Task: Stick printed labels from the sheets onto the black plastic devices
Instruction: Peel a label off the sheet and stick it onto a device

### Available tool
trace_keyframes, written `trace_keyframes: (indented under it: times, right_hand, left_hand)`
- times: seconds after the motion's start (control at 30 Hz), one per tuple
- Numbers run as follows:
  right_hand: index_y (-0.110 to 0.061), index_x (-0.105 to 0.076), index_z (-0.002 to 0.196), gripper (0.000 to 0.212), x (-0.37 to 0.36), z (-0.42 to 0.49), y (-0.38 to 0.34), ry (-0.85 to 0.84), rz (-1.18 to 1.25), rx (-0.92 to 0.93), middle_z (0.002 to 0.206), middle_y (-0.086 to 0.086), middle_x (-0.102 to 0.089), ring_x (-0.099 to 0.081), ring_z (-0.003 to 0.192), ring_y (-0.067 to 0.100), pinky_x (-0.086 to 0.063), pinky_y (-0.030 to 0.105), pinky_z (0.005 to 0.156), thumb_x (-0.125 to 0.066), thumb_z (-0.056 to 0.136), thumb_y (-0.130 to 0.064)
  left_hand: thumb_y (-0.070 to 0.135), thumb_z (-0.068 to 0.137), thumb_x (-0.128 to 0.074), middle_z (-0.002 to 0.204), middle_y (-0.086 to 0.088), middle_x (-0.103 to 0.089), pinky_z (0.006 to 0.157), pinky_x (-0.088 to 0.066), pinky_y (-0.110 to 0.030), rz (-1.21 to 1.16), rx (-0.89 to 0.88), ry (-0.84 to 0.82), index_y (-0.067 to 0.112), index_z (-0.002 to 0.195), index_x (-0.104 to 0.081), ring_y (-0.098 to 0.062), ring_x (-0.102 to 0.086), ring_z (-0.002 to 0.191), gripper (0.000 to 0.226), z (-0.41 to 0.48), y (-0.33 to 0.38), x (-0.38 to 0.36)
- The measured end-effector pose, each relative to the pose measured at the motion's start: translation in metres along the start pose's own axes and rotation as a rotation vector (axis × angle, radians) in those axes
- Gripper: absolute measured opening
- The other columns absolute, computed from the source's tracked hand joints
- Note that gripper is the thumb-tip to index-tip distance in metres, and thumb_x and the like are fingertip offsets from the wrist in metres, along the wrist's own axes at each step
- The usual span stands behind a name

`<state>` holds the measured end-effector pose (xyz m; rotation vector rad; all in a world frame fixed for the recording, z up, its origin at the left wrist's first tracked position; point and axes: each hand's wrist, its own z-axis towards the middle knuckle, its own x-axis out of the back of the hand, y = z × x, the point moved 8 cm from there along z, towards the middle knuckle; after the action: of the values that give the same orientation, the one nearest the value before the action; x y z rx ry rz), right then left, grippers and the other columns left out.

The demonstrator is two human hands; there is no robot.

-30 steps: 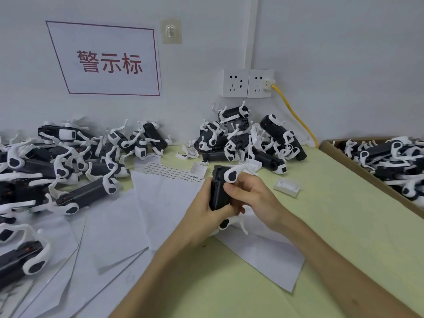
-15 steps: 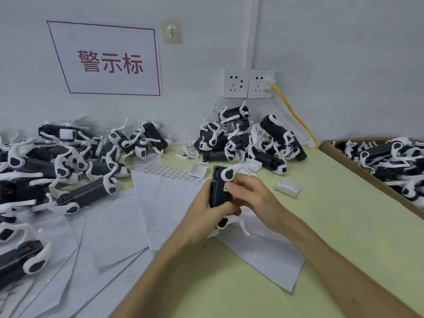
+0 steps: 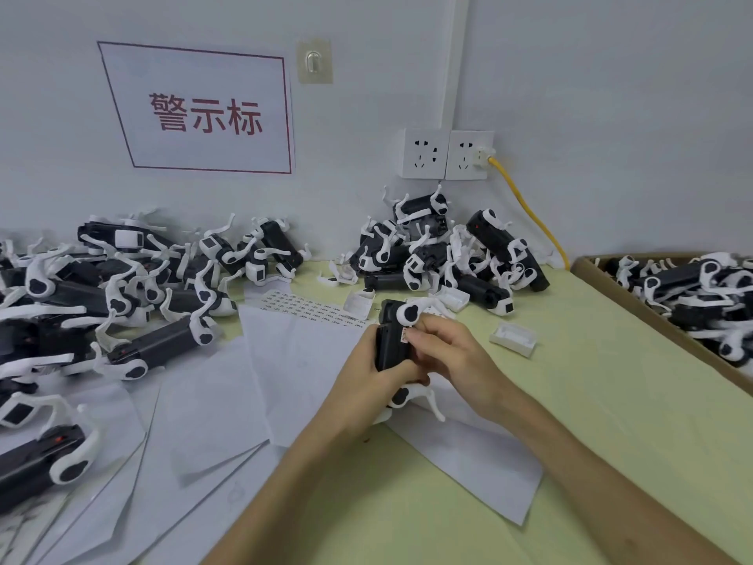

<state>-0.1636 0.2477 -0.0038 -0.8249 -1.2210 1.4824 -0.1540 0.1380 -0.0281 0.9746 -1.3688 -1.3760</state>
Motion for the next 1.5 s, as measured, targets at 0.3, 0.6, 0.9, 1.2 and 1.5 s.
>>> trace_keyframes:
  times: [0.3,0.6,0.9,1.2,1.5]
  right_hand:
    - [-0.011,-0.041,0.073,0.033,0.0,0.0,0.003,-0.06,-0.015,-0.01,0.061,-0.005,-0.047,-0.044,0.057,0.012,-0.04,0.022,0.056,-0.052,0.102,-0.002]
    - [-0.01,-0.047,0.054,0.016,0.019,0.005,-0.002,0.18,-0.152,0.048,0.058,0.012,-0.047,-0.047,0.055,0.017,-0.039,0.025,0.054,-0.054,0.068,-0.007]
    - [-0.018,-0.063,0.072,0.022,0.061,0.006,-0.01,0.3,0.024,-0.011,0.073,0.002,-0.059,-0.052,0.069,0.018,-0.039,0.029,0.061,-0.055,0.087,-0.032]
    - [-0.021,-0.074,0.112,0.036,0.048,-0.005,-0.002,-0.21,0.024,-0.179,0.089,0.004,-0.064,-0.055,0.07,0.015,-0.043,0.025,0.06,-0.061,0.091,-0.047]
    - [-0.003,-0.066,0.106,0.039,0.057,-0.003,0.0,-0.101,-0.025,-0.259,0.096,0.018,-0.06,-0.056,0.078,0.028,-0.045,0.032,0.062,-0.061,0.089,-0.038]
  left_hand:
    - [0.024,0.072,-0.073,0.103,-0.016,-0.074,0.081,-0.057,-0.031,-0.038,-0.006,-0.042,0.013,0.108,-0.062,-0.025,-0.073,0.097,0.04,0.001,-0.001,0.0]
    - [0.025,0.063,-0.079,0.087,-0.013,-0.073,0.086,-0.061,-0.05,-0.226,0.077,-0.038,0.016,0.092,-0.071,-0.043,-0.072,0.098,0.032,0.006,-0.01,-0.002]
    - [0.058,0.079,-0.074,0.092,-0.02,-0.069,0.092,-0.055,-0.063,-0.266,0.178,-0.18,0.007,0.106,-0.074,-0.042,-0.071,0.087,0.057,0.007,-0.013,-0.012]
    - [0.067,0.082,-0.056,0.102,-0.023,-0.074,0.076,-0.052,-0.042,-0.302,0.335,-0.003,-0.004,0.118,-0.062,-0.053,-0.071,0.091,0.08,0.003,-0.023,0.015]
    - [0.058,0.103,-0.036,0.091,-0.027,-0.074,0.06,-0.062,-0.041,-0.476,0.357,-0.037,-0.005,0.126,-0.057,-0.05,-0.073,0.086,0.07,0.003,-0.017,0.007]
